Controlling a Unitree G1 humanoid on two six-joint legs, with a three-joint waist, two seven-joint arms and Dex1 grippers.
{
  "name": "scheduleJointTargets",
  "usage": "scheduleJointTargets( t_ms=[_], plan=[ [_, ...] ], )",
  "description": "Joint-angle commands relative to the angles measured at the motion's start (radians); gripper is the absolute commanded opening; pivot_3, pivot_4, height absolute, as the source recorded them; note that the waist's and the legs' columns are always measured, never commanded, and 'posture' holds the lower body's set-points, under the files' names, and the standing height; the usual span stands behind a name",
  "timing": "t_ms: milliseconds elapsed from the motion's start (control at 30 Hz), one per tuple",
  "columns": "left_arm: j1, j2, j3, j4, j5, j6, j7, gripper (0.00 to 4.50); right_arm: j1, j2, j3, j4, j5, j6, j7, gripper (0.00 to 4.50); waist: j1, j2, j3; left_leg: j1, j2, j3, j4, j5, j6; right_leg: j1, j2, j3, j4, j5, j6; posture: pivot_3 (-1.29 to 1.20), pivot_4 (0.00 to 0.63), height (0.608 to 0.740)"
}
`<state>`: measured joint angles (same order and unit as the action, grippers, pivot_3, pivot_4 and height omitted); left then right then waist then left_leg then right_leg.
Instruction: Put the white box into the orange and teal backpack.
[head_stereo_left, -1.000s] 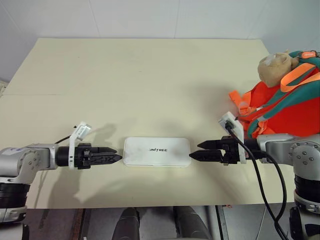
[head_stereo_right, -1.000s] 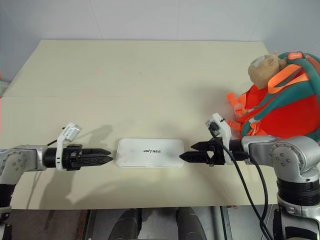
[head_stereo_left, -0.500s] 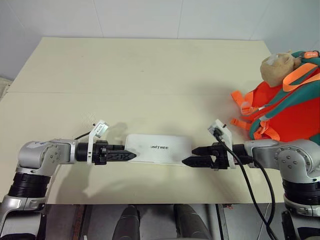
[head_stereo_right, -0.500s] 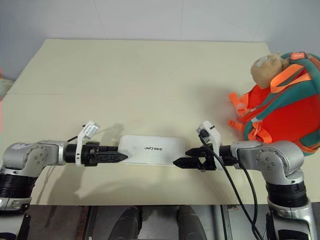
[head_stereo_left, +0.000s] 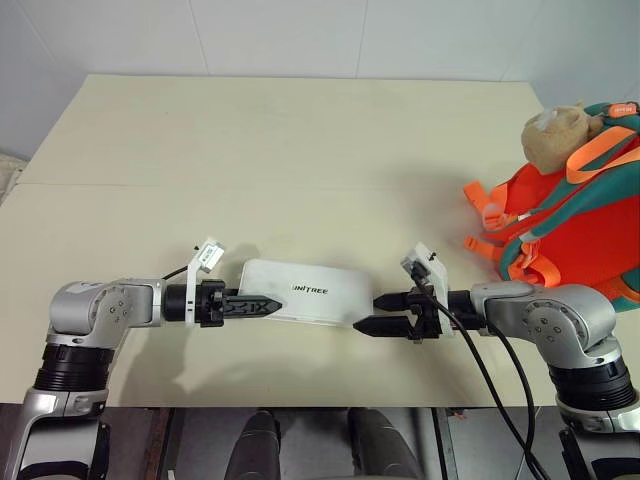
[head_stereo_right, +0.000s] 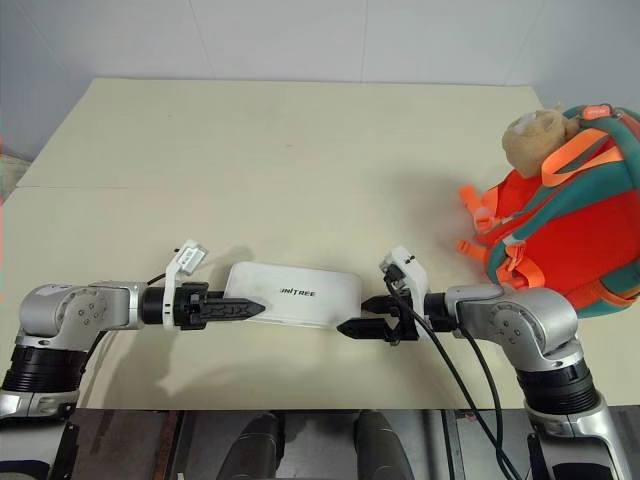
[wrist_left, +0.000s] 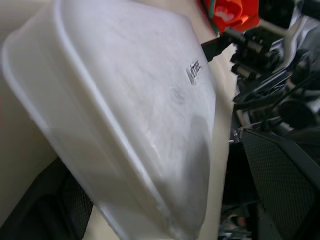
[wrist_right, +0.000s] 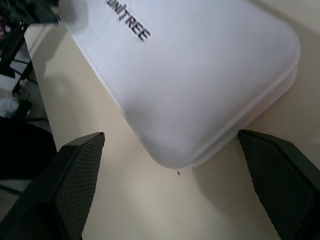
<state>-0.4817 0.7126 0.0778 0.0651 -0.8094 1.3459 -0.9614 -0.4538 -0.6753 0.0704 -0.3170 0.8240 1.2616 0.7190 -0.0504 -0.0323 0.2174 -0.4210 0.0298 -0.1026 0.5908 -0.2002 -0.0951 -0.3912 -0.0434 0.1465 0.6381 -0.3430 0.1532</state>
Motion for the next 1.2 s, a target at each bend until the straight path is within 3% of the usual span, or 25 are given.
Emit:
scheduleJointTargets(
  t_ms=[33,433,533,800,1033,1200],
  plan=[
    [-0.03,0.004,0.039,0.061,-0.059,0.113,-0.014,4.49,0.022,-0.047,0.021,0.002,-0.037,-0.061,0.057,4.5,-0.003,0.0,0.0,0.0,0.0,0.0,0.0,0.0,0.0,0.0,0.0,0.0,0.0,0.0,0.0,0.0,0.15,0.74],
    [-0.046,-0.001,0.069,0.081,-0.145,0.262,-0.044,4.49,0.067,-0.106,0.059,0.022,-0.116,-0.192,0.174,4.5,-0.003,0.0,0.0,0.0,0.0,-0.001,0.0,0.0,0.0,-0.001,0.0,0.0,0.0,0.0,0.0,0.0,0.15,0.74],
    [-0.036,-0.009,0.065,0.075,-0.155,0.268,-0.037,3.86,0.076,-0.11,0.053,0.02,-0.123,-0.206,0.186,4.5,-0.003,0.0,0.0,0.0,0.0,-0.001,0.0,0.0,0.0,-0.001,0.0,0.0,0.001,0.0,0.0,0.0,0.15,0.74],
    [-0.032,-0.032,0.066,0.072,-0.155,0.268,-0.016,1.47,0.108,-0.11,0.024,-0.019,-0.094,-0.22,0.217,4.5,-0.002,0.0,0.0,0.0,0.0,-0.001,0.0,0.0,0.0,0.0,0.0,0.0,0.0,0.0,0.0,0.0,0.15,0.74],
    [-0.031,-0.039,0.057,0.053,-0.143,0.197,-0.031,1.43,0.15,-0.049,-0.084,-0.089,-0.047,-0.209,0.101,4.5,-0.002,0.0,0.0,0.0,0.0,-0.001,0.0,0.0,0.0,-0.001,0.0,0.0,0.001,0.0,0.0,0.0,0.15,0.74],
    [-0.03,0.0,0.032,0.046,-0.078,-0.041,-0.133,1.43,0.228,-0.009,-0.326,-0.235,-0.06,-0.225,-0.123,4.5,0.004,0.0,0.0,-0.001,0.0,-0.001,0.0,0.0,-0.001,-0.001,0.0,0.0,0.001,0.0,0.0,0.0,0.15,0.74]
  ],
)
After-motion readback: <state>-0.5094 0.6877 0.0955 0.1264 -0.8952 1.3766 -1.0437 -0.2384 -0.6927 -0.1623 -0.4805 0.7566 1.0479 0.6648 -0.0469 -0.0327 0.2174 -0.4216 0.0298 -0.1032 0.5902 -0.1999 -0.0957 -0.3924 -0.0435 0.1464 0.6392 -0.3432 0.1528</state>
